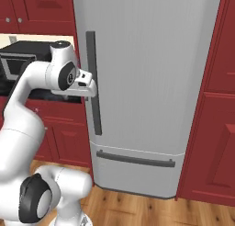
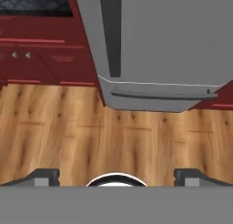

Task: Open the fridge, remove the banana, bell pepper, and shrimp, and place them on any counter.

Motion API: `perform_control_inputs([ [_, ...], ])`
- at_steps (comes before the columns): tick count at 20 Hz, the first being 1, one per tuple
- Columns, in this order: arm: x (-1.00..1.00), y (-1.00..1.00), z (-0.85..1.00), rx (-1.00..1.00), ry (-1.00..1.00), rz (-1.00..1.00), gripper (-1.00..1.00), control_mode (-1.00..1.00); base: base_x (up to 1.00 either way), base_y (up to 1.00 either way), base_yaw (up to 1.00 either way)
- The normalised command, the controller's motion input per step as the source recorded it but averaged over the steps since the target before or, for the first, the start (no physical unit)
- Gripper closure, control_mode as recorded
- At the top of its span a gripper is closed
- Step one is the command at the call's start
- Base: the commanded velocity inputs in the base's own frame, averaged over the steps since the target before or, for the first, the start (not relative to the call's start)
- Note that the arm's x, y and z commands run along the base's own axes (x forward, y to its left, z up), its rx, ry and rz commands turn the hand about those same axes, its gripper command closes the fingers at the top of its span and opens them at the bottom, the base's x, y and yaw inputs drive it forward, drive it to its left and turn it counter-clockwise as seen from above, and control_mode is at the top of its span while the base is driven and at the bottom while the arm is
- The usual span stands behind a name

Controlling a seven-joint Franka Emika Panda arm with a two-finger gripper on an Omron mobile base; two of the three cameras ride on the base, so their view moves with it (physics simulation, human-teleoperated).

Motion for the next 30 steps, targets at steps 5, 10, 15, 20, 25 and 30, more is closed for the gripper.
perform_control_inputs([
  [5, 0.36, 0.3, -0.1, 0.0, -0.34, -0.04, -1.0, -1.0, 0.0, 0.0, 0.0],
  [10, 0.83, 0.15, -0.07, 0.0, -0.03, -0.02, -1.0, -1.0, 0.0, 0.0, 0.0],
  [15, 0.55, 0.0, 0.11, 0.0, -0.22, 0.0, -1.0, -1.0, 0.0, 0.0, 0.0],
  [20, 0.5, 0.0, 0.4, 0.0, -0.03, -0.02, -1.0, -1.0, 0.0, 0.0, 0.0],
  [25, 0.43, 0.0, 0.35, 0.0, -0.13, 0.0, -1.0, -1.0, 0.0, 0.0, 0.0],
  [30, 0.53, 0.0, 0.13, 0.0, -0.14, 0.0, -1.0, -1.0, 0.0, 0.0, 0.0],
])
